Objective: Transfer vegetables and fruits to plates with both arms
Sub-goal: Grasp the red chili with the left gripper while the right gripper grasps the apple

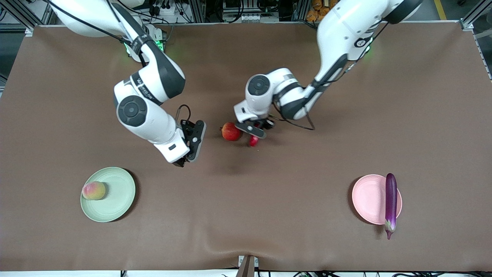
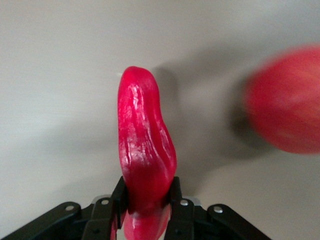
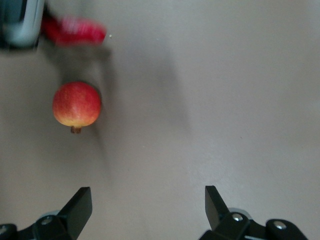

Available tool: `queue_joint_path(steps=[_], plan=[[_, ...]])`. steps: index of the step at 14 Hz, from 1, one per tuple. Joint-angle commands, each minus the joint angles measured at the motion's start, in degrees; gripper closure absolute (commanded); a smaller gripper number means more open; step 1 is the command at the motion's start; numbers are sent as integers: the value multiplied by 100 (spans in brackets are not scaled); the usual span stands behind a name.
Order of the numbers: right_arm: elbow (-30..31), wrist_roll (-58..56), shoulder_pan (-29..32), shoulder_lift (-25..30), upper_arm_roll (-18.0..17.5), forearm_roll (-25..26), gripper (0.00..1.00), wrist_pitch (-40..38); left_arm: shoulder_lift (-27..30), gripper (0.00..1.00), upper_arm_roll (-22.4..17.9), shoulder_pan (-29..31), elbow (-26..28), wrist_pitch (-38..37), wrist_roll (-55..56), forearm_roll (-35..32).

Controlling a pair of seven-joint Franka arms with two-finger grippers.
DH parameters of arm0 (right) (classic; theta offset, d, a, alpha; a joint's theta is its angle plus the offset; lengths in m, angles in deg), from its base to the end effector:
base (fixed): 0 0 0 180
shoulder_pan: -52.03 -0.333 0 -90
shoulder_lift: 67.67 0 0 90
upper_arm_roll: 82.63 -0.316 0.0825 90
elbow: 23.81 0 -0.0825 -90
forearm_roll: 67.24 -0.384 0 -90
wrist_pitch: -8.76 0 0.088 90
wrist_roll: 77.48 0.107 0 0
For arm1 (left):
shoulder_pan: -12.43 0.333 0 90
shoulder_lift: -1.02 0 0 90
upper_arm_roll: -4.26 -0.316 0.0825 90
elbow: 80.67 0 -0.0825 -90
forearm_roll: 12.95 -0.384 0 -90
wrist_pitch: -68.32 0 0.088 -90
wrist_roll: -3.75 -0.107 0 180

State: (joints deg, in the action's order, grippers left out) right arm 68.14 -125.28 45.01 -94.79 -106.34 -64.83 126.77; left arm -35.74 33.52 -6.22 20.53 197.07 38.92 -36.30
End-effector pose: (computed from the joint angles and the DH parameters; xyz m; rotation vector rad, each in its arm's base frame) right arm 0.6015 0.3131 0.3761 -2.3439 -1.8710 -0.0640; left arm 0.4658 -0.4580 0.2315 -3.0329 0.6368 0.0549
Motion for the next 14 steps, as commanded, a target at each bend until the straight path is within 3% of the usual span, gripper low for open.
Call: queue_joint_path(steps=[1,3,7,8,10,14], plan=[[516,113,-36,242,7,68,0,371,705,100,359,1078,190,-527,-230,-30],[788,384,-54,242,-45,41,0,748,715,100,711,1949,146,-527,-257,-30],[1000,1149,-641,155,-90,145,0,1311,628,100,712,3083,-21,-518,-581,-56],[992,1194,-851,146,-46,259,0,1338,540,100,712,3348,-134,-509,-843,-73],[974,1552,-1046,-21,16,951,0,1339,294,100,712,3840,-398,-492,-1686,-56],[983,2370,-1363,-276,25,1464,0,1339,-399,100,441,4001,-1066,-457,-2426,-144]])
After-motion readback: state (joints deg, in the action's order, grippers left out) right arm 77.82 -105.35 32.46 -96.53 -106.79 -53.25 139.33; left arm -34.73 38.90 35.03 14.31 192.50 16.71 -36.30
